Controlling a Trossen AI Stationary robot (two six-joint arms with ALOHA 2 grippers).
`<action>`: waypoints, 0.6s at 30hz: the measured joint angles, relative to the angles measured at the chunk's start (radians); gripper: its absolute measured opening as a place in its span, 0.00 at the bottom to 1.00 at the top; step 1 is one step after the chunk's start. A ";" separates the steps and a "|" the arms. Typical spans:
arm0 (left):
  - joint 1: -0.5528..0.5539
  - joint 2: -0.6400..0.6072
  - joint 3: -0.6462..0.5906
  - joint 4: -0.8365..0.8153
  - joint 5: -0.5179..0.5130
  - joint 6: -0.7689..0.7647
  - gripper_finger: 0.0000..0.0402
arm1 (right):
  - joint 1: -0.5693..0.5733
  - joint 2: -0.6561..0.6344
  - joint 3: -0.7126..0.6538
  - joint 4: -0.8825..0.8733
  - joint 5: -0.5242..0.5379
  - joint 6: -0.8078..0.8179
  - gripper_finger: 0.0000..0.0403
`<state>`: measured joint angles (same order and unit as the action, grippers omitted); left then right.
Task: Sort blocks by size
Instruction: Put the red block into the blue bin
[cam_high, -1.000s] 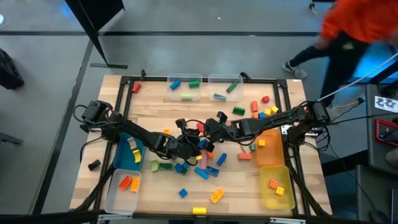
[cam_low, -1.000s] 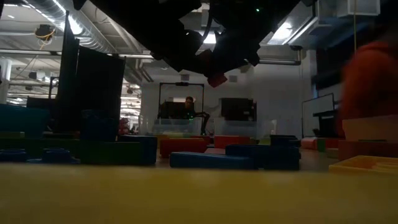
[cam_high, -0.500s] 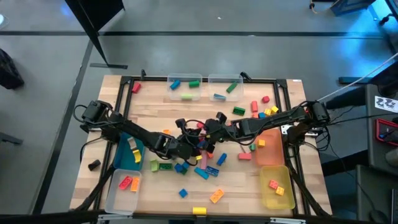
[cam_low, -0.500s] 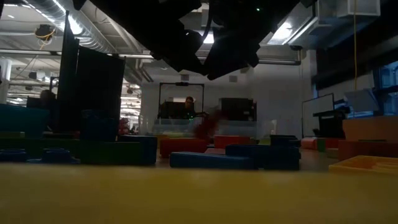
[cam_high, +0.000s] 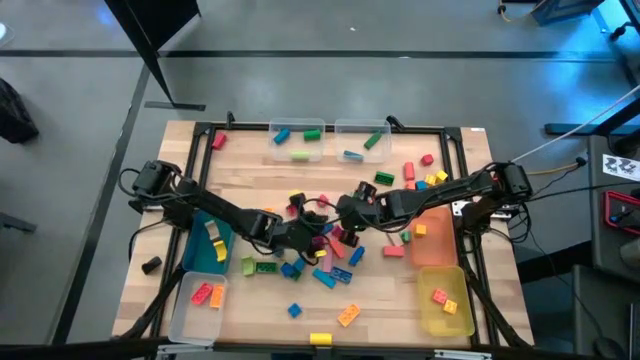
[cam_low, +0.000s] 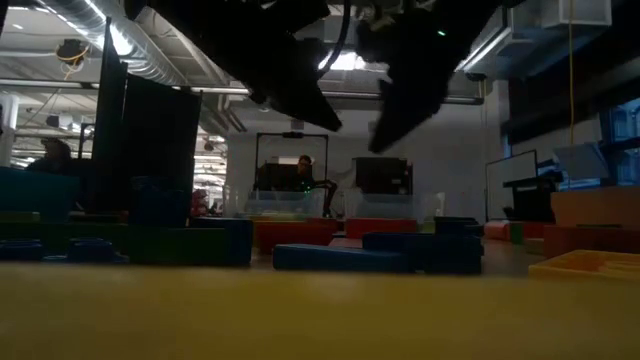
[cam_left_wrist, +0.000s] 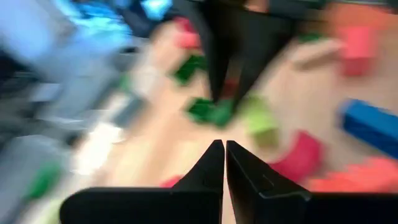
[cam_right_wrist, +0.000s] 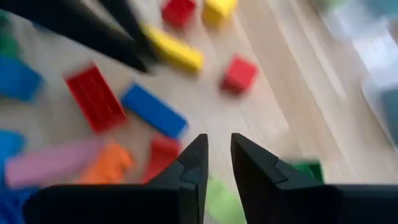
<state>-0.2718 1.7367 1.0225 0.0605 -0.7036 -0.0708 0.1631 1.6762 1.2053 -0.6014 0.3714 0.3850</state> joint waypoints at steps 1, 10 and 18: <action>0.011 0.000 0.000 -0.001 0.069 0.000 0.01 | 0.000 -0.004 0.000 -0.044 0.000 0.004 0.17; 0.109 0.000 0.000 0.004 0.540 0.032 0.01 | 0.000 -0.088 0.000 -0.270 0.048 0.085 0.17; 0.164 0.000 0.000 0.025 0.606 0.034 0.01 | 0.000 -0.123 0.000 -0.282 0.045 0.089 0.17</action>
<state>-0.1073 1.7367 1.0225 0.0857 -0.0975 -0.0371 0.1631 1.5532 1.2053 -0.8835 0.4164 0.4740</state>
